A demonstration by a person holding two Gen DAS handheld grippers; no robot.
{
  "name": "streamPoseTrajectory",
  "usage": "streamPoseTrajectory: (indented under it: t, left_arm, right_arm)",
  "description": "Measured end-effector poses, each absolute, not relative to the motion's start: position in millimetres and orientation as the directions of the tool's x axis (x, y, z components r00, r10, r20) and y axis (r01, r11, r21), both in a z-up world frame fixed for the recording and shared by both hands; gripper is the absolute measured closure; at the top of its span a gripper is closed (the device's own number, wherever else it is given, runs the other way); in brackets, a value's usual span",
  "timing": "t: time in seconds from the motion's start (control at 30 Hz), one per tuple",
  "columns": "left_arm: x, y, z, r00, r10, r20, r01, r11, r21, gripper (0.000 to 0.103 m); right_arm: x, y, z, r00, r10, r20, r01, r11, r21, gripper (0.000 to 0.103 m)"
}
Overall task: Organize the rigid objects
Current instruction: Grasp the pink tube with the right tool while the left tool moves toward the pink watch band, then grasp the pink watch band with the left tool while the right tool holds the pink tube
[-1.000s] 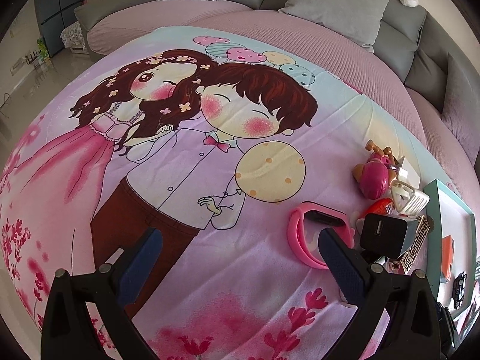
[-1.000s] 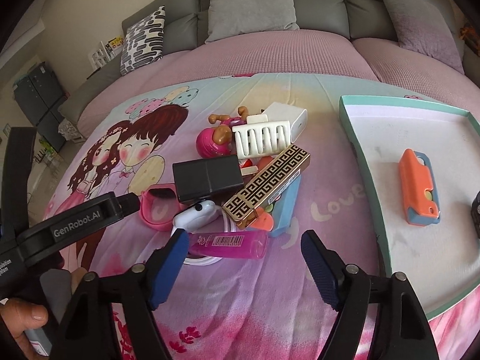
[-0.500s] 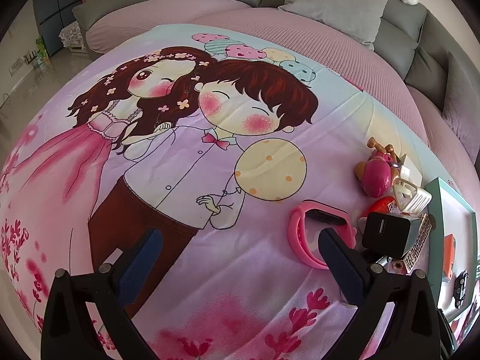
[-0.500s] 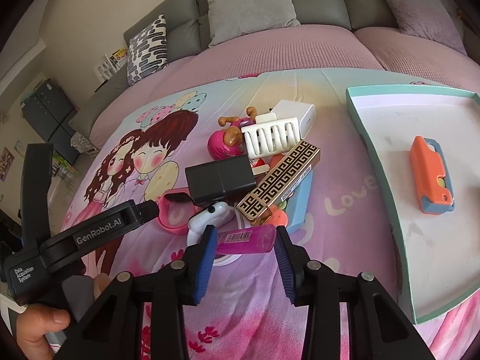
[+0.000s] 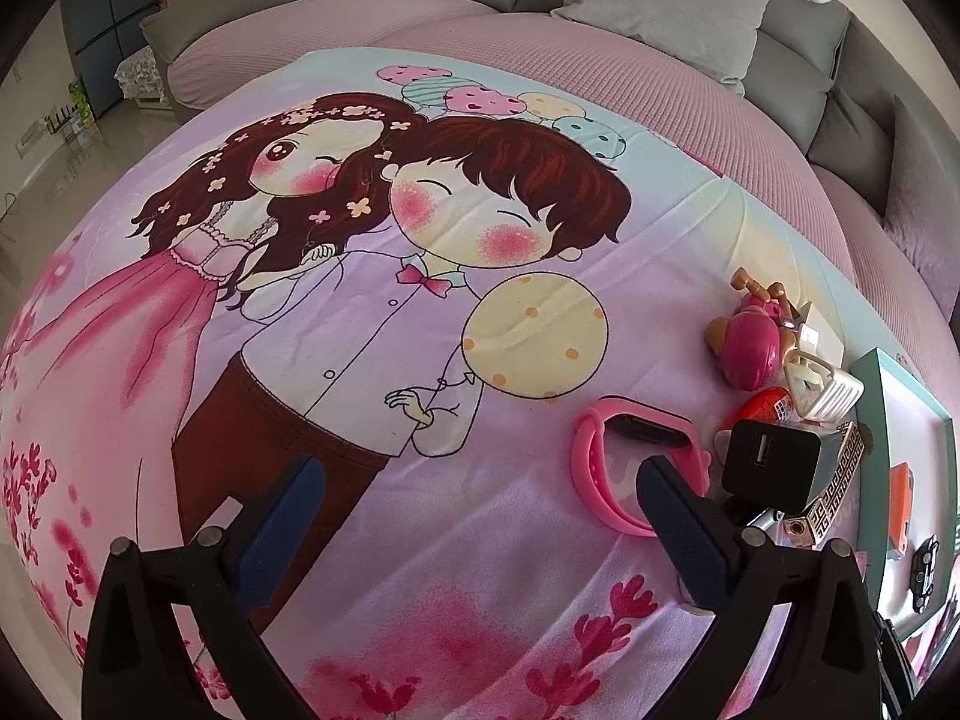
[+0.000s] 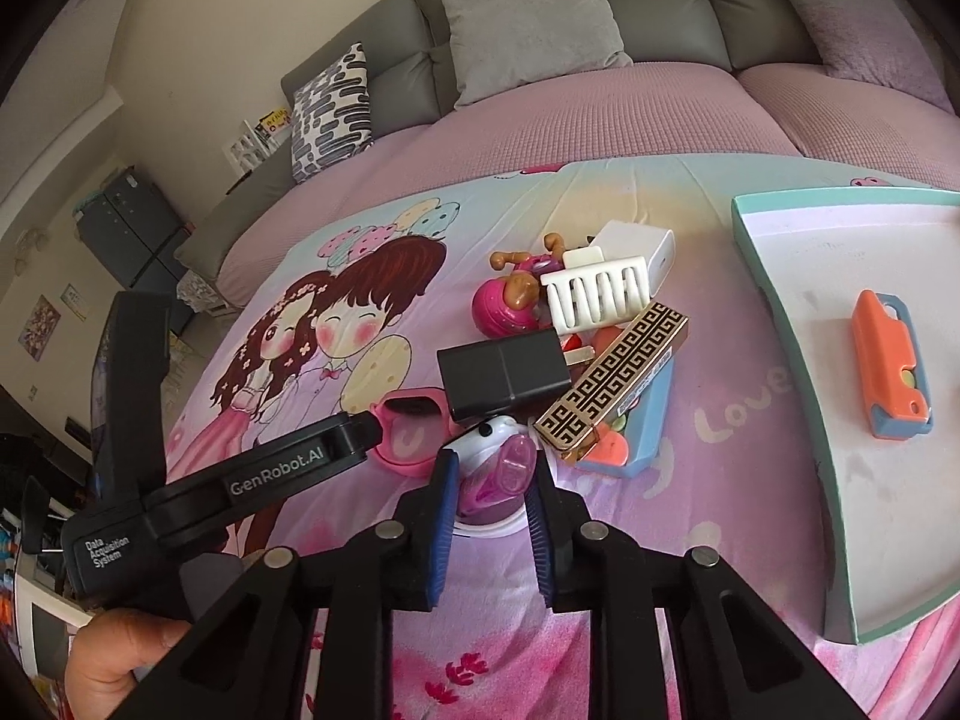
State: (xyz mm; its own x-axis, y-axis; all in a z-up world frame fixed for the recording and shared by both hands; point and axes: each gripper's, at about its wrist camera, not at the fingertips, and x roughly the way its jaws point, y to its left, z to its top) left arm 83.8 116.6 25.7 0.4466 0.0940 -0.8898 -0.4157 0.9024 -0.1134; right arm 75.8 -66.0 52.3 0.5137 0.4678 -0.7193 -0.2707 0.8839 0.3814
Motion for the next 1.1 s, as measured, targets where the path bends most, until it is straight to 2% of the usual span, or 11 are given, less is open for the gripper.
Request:
streamPoseTrajectory:
  t: [0.2, 0.63, 1.1]
  left_arm:
    - [84.3, 114.8, 23.7, 0.443, 0.092, -0.892, -0.413, 0.904, -0.112, 0.000]
    - [90.1, 108.6, 13.8, 0.420, 0.083, -0.904, -0.398, 0.912, -0.101, 0.000]
    - [107.1, 109.7, 6.2, 0.382, 0.243, -0.891, -0.434, 0.899, 0.060, 0.000]
  right_arm:
    - [79.2, -61.2, 41.9, 0.505, 0.467, -0.726, -0.266, 0.884, 0.384, 0.085]
    - [82.0, -60.6, 39.1, 0.516, 0.469, -0.716, -0.261, 0.883, 0.390, 0.087]
    - [83.3, -69.3, 40.8, 0.528, 0.453, -0.719, -0.237, 0.891, 0.387, 0.087]
